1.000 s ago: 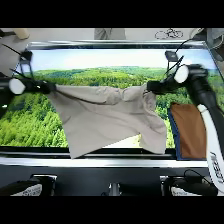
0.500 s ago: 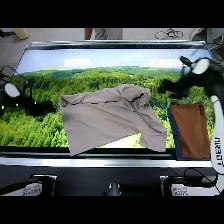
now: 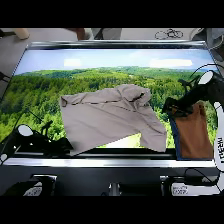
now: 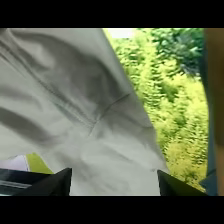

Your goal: Fold the shirts.

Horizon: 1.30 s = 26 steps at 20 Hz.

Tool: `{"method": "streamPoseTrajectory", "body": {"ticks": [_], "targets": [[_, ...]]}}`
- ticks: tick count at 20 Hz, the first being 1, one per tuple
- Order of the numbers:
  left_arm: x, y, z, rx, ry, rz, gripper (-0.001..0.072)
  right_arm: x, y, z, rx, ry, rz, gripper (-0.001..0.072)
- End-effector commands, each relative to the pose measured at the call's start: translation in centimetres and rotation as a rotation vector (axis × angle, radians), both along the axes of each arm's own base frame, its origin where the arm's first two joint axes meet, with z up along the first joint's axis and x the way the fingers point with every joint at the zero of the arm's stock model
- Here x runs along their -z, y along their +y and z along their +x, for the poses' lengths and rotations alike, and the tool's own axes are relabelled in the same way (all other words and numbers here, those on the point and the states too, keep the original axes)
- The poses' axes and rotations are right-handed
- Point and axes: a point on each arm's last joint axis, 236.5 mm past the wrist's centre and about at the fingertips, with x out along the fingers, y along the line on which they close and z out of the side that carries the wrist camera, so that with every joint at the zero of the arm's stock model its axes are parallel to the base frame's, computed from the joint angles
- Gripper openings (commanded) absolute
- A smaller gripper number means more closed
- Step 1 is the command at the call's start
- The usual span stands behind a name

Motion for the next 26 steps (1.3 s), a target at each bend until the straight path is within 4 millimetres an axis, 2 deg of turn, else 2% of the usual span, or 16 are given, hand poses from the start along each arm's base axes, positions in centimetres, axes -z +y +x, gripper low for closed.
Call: {"method": "streamPoseTrajectory", "body": {"ticks": [1, 3, 4, 7, 11, 13, 14, 15, 16, 17, 19, 21, 22, 24, 25, 26], "targets": [[1.4, -1.7, 0.7, -0.06, -0.059, 0.001, 0.0665, 0.6, 1.1, -0.2, -0.061, -0.009, -0.003, 0.0556], [1.5, -2.4, 2.2, -0.108, -0.108, 0.014, 0.0541, 0.7, 1.5, -0.4, -0.111, -0.012, -0.014, 0.0646], [1.7, -2.6, 2.8, -0.129, -0.129, 0.026, 0.0435, 0.9, 2.1, -0.6, -0.146, -0.013, -0.005, 0.0704], [1.7, -2.7, 3.9, -0.14, -0.177, 0.04, 0.0028, 2.9, 3.0, -1.2, -0.219, 0.0, -0.047, 0.0689], [0.6, -2.9, 5.1, -0.085, -0.247, 0.03, 0.002, 6.5, 3.2, -1.5, -0.265, 0.062, -0.083, 0.0668], [-0.4, -3.0, 5.9, -0.075, -0.291, 0.023, 0.002, 8.0, 3.4, -0.7, -0.255, 0.053, -0.078, 0.0529], [-1.1, -3.1, 6.5, -0.07, -0.315, 0.018, 0.002, 8.4, 3.4, -0.1, -0.255, 0.029, -0.08, 0.038], [-2.0, -3.2, 7.2, -0.058, -0.352, 0.013, 0.002, 8.3, 3.4, 0.5, -0.266, 0.001, -0.081, 0.0088], [-3.5, -3.1, 8.5, -0.033, -0.418, 0.016, 0.0018, 7.5, 3.4, 1.1, -0.263, -0.022, -0.08, 0.0024], [-5.8, -2.4, 10.4, -0.01, -0.507, 0.041, 0.0018, 5.8, 3.9, 2.1, -0.256, -0.07, -0.066, 0.0024], [-13.8, 0.3, 15.0, 0.011, -0.737, 0.131, 0.0017, -1.7, 5.5, 6.3, -0.221, -0.31, -0.026, 0.0024], [-27.4, 4.3, 18.6, -0.032, -1.058, 0.255, 0.0017, -15.8, 5.9, 9.8, -0.166, -0.681, -0.041, 0.0022], [-36.4, 6.4, 18.8, -0.088, -1.26, 0.323, 0.0017, -24.0, 5.5, 9.7, -0.144, -0.884, -0.072, 0.0022], [-53.4, 9.8, 14.3, -0.209, -1.637, 0.468, 0.0017, -41.7, 3.2, 4.9, -0.077, -1.35, -0.212, 0.0023], [-60.1, 10.8, 10.5, -0.264, -1.794, 0.542, 0.0017, -48.9, 1.6, 0.6, -0.017, -1.554, -0.298, 0.0023], [-64.7, 11.1, 7.0, -0.303, -1.909, 0.588, 0.0017, -54.9, -0.3, -4.7, 0.08, -1.733, -0.369, 0.0023]]}}
